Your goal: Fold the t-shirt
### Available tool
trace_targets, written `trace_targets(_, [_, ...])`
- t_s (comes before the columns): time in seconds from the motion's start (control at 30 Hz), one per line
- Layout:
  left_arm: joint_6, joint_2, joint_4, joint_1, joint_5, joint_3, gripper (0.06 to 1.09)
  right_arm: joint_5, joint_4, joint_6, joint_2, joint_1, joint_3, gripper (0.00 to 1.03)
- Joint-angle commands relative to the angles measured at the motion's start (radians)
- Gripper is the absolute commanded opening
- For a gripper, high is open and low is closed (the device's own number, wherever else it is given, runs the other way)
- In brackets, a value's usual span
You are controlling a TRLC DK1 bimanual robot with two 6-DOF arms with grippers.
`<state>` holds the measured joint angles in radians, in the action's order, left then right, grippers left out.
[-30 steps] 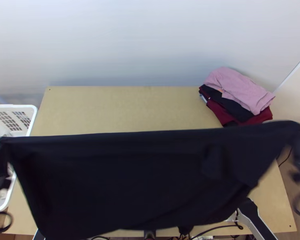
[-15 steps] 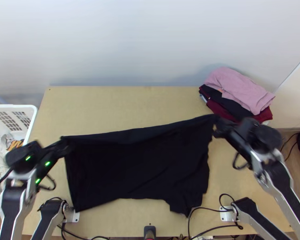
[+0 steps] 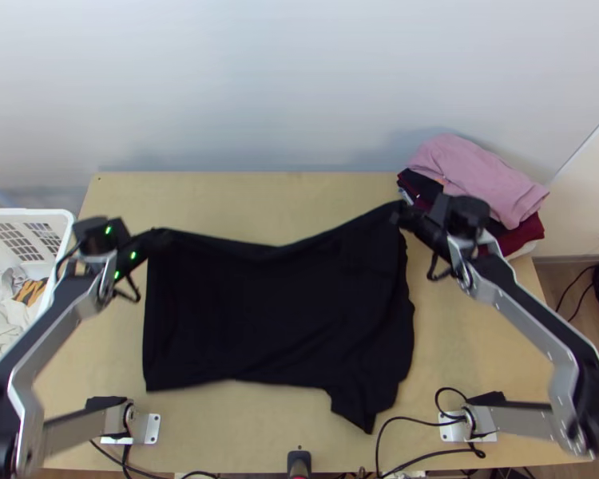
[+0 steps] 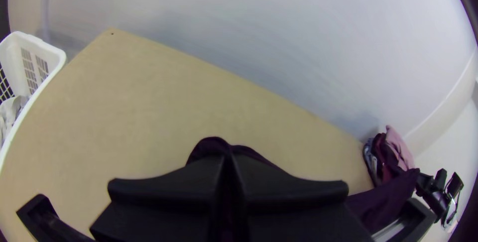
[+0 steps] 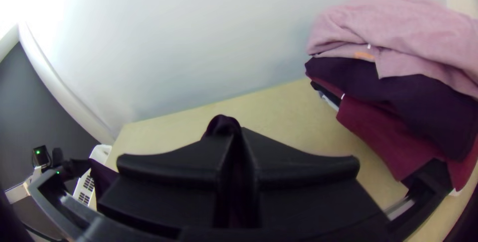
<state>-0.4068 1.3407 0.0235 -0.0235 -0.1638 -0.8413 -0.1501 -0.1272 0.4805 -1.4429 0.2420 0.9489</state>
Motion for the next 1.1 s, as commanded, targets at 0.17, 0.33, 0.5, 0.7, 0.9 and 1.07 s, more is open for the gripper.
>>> trace_targets(0.17, [0.02, 0.334, -0.091, -0.016, 0.02, -0.243, 0.1, 0.001, -0.034, 0.013, -0.295, -0.036, 0.225, 0.03])
trace_targets(0.33, [0.017, 0.48, -0.091, -0.018, 0.027, -0.38, 0.1, 0.004, -0.038, 0.007, -0.441, -0.027, 0.372, 0.03])
trace_targets(0.5, [0.01, 0.575, -0.088, -0.018, 0.055, -0.482, 0.1, 0.063, -0.037, 0.007, -0.533, -0.001, 0.493, 0.03])
trace_targets(0.7, [-0.01, 0.584, 0.004, -0.026, 0.067, -0.545, 0.91, 0.106, 0.043, 0.021, -0.537, 0.023, 0.541, 0.71])
trace_targets(0.9, [-0.02, 0.535, 0.015, -0.087, 0.07, -0.539, 1.02, 0.103, 0.104, 0.084, -0.416, 0.037, 0.482, 0.78])
trace_targets(1.07, [-0.018, 0.454, 0.072, -0.13, 0.058, -0.522, 1.02, 0.098, 0.219, 0.198, -0.217, 0.049, 0.384, 0.78])
